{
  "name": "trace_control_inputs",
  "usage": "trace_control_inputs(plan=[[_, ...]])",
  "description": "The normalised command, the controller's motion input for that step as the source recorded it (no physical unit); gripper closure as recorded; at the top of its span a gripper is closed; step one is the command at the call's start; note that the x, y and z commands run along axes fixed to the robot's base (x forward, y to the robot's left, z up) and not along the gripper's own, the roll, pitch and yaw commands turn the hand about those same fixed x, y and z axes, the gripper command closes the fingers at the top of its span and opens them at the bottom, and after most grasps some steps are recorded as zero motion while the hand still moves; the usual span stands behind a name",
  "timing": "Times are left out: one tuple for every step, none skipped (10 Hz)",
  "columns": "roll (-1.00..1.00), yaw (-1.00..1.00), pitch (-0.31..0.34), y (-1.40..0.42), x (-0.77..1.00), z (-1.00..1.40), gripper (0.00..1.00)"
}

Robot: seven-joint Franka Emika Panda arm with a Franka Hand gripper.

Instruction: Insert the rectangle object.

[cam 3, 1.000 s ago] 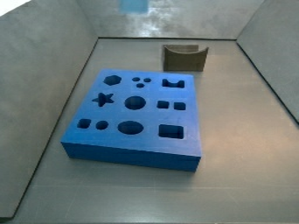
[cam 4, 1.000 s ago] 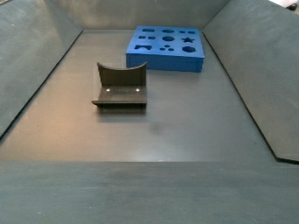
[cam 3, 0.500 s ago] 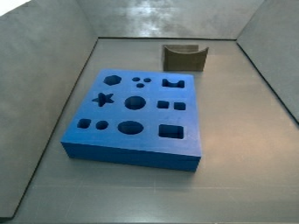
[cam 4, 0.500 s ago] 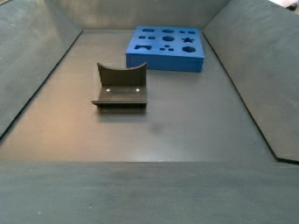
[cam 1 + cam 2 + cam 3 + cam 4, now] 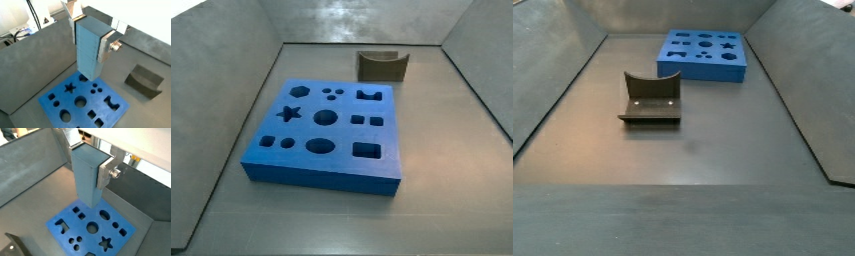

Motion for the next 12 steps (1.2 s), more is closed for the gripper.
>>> trace_control_inputs(plan=[[0.07, -0.44, -0.057, -0.47, 0.25, -1.00, 1.00], [0.07, -0.42, -0.083, -0.48, 0.26, -1.00, 1.00], [0.08, -0.39, -0.084, -0.47, 0.31, -1.00, 1.00], [0.08, -0.38, -0.054, -0.46, 0.36, -1.00, 1.00], [0.08, -0.38, 0.000, -0.43, 0.39, -1.00, 1.00], [0.17, -0.26, 0.000, -0.35, 0.34, -1.00, 1.00], [0.24, 0.05, -0.006, -0.30, 0.00, -0.91, 1.00], [0.26, 0.38, -0.043, -0.22, -0.22, -0.87, 1.00], [0.25, 0.35, -0.031, -0.21, -0.14, -0.86, 1.00], [0.24, 0.21, -0.003, -0.25, 0.00, -0.88, 1.00], [0.20, 0.00, 0.000, -0.26, 0.27, -0.91, 1.00], [0.13, -0.05, 0.106, -0.26, 0.55, -0.87, 1.00]])
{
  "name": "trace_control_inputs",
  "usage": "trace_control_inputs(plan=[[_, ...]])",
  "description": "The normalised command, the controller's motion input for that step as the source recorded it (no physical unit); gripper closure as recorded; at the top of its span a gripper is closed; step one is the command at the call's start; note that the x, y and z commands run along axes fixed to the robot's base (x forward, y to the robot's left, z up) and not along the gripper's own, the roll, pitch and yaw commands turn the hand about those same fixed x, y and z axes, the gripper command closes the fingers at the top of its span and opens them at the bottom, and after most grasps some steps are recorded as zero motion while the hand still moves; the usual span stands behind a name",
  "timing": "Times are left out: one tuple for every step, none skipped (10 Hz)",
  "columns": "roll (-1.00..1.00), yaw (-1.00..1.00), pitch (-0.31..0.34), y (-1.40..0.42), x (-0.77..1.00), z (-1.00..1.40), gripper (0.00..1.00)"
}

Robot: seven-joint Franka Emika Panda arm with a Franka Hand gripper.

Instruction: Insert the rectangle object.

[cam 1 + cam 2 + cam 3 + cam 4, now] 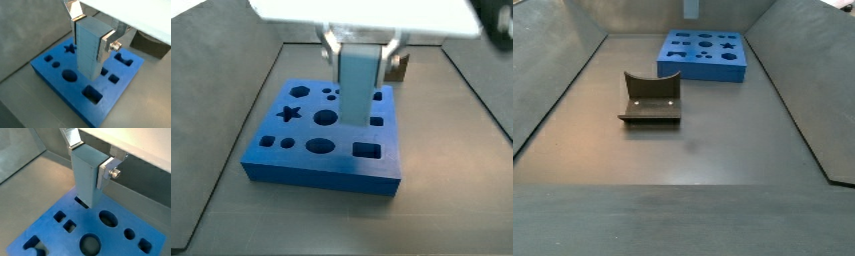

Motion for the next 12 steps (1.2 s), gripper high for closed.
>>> trace_control_inputs(plan=[[0.04, -0.16, 0.144, -0.21, 0.55, -0.73, 1.00], [0.03, -0.13, 0.094, -0.10, 0.33, -0.54, 1.00], [0.11, 0.00, 0.044, -0.05, 0.16, -0.50, 1.00], [0.17, 0.05, 0.027, -0.02, 0.08, -0.44, 1.00], [0.15, 0.06, 0.011, -0.02, 0.05, -0.41, 1.00], [0.11, 0.07, 0.010, -0.06, 0.00, -0.40, 1.00], [0.08, 0.10, 0.000, -0.16, 0.00, -0.46, 1.00], [0.04, 0.05, 0.000, -0.33, 0.02, -0.57, 1.00], [0.09, 0.04, 0.000, -0.31, 0.14, -0.68, 1.00], [0.14, 0.03, 0.010, -0.27, 0.24, -0.77, 1.00], [0.16, 0.03, 0.010, -0.21, 0.26, -0.85, 1.00], [0.17, 0.05, 0.000, -0.16, 0.19, -0.89, 1.00]])
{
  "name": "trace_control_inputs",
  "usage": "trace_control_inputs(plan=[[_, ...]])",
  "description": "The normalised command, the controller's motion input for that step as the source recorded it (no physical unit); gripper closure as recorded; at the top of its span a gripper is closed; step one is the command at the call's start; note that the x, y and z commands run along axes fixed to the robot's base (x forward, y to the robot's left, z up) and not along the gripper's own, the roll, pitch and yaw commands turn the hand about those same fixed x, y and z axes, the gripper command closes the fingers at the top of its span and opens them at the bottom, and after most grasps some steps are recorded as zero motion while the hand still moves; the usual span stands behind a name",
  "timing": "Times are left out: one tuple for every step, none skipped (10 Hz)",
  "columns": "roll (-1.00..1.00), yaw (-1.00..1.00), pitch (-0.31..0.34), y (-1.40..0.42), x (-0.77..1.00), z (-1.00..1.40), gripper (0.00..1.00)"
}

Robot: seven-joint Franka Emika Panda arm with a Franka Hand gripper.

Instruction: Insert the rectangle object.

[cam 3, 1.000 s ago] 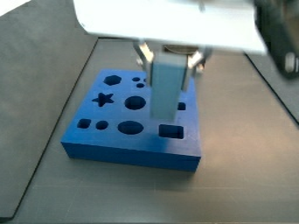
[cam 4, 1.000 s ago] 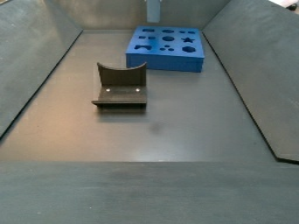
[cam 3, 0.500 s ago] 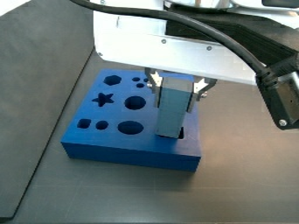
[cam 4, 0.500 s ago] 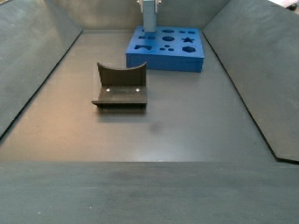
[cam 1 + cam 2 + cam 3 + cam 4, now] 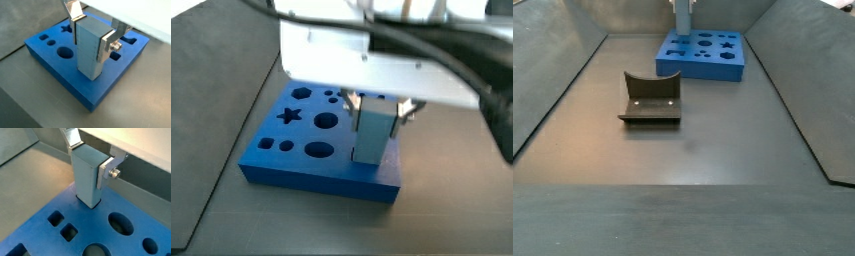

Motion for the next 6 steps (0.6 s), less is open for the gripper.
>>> trace_control_inputs(plan=[[0.14, 0.11, -0.006, -0.08, 0.01, -0.87, 1.00], [0.01, 0.13, -0.043, 0.00, 0.00, -0.76, 1.00], [-0.11, 0.03, -0.083, 0.00, -0.11, -0.54, 1.00], [-0.08, 0.00, -0.050, 0.00, -0.01, -0.11, 1.00], [-0.03, 0.00, 0.000, 0.03, 0.00, 0.00, 1.00], [0.00, 0.00, 0.000, 0.00, 0.00, 0.00, 1.00]])
